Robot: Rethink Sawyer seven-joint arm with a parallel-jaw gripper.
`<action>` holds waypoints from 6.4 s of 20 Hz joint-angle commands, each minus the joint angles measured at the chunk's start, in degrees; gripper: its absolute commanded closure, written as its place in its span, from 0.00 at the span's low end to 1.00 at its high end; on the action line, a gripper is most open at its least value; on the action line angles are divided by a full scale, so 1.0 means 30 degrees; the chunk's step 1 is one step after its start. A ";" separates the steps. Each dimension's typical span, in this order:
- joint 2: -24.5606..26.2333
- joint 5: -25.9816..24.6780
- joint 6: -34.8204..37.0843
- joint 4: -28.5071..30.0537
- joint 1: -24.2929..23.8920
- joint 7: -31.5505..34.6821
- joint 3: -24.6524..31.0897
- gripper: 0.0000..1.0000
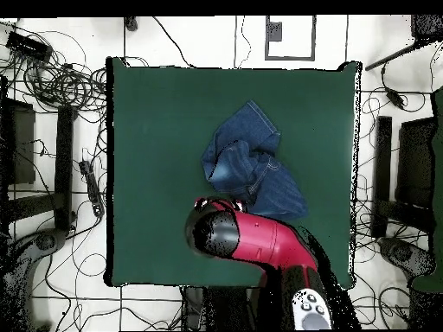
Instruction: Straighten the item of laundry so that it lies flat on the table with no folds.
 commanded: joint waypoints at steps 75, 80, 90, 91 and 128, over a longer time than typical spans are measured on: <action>0.4306 -0.1591 -0.1200 -0.4062 -0.2775 0.2052 0.3281 0.00; 0.4307 -0.1627 -0.1524 -0.3579 -0.3360 0.1940 0.3736 1.00; 0.3836 -0.1594 -0.0875 -0.2966 -0.3339 0.1987 0.3709 1.00; 0.3756 -0.1595 -0.0854 -0.2874 -0.3373 0.1970 0.3737 1.00; -0.1179 -0.0602 0.1493 -0.0644 -0.3107 0.2003 0.3574 0.00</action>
